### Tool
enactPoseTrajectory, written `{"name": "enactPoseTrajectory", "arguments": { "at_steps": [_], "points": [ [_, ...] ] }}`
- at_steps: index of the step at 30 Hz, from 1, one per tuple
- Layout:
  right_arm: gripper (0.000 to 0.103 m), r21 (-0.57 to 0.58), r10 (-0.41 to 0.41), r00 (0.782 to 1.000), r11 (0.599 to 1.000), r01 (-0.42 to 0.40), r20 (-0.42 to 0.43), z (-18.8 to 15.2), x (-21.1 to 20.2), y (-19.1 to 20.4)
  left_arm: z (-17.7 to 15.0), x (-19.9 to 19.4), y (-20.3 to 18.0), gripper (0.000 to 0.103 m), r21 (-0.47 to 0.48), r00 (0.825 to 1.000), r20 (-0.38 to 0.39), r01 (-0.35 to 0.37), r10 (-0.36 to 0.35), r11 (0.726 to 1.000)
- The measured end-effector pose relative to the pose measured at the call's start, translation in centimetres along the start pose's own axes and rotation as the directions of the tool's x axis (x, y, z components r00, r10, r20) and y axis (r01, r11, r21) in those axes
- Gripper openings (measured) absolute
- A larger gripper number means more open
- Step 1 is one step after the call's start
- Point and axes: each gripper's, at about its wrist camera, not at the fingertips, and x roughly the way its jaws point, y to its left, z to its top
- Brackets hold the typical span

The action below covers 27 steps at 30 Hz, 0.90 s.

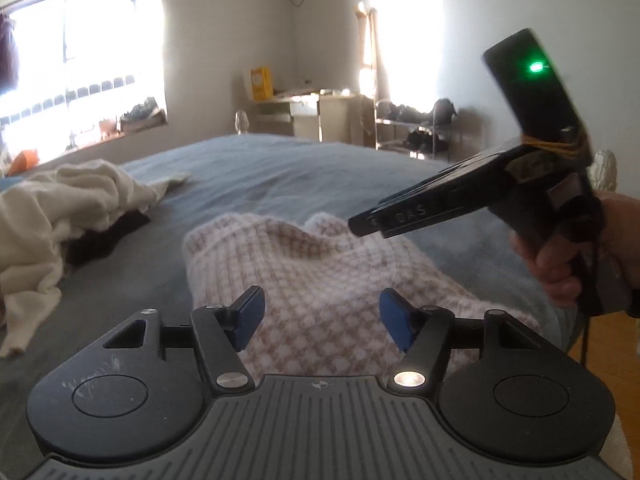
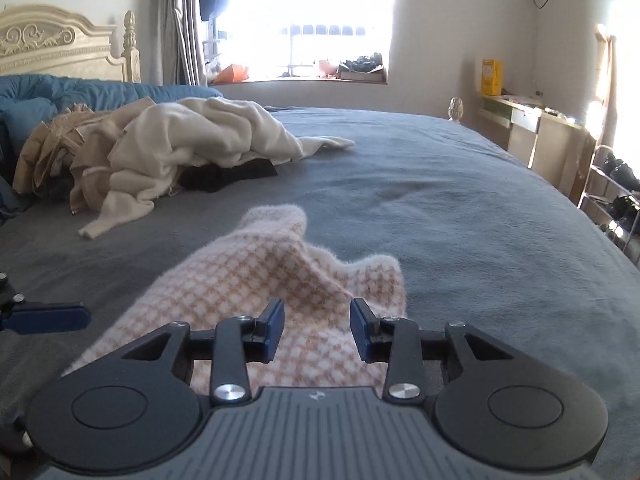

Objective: Fold clothes

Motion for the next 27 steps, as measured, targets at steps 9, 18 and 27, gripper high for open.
{"name": "enactPoseTrajectory", "arguments": {
  "at_steps": [9,18,27],
  "points": [
    [0.038,0.054,-0.018,0.997,0.998,0.022,-0.072,-2.7,-0.2,-0.4,-0.8,1.1,-0.4,0.058,0.005,0.993,-0.096,-0.072,0.072,0.997],
    [0.041,-0.009,-0.007,0.997,1.000,0.006,-0.076,-7.9,-2.7,2.4,-0.4,1.3,-0.7,0.058,0.008,0.988,-0.129,-0.086,0.086,0.996],
    [0.042,0.012,0.037,0.997,0.999,-0.036,-0.067,-9.2,-7.4,3.4,-0.1,1.6,-0.9,0.058,0.017,0.984,-0.144,-0.102,0.103,0.995]
  ]
}}
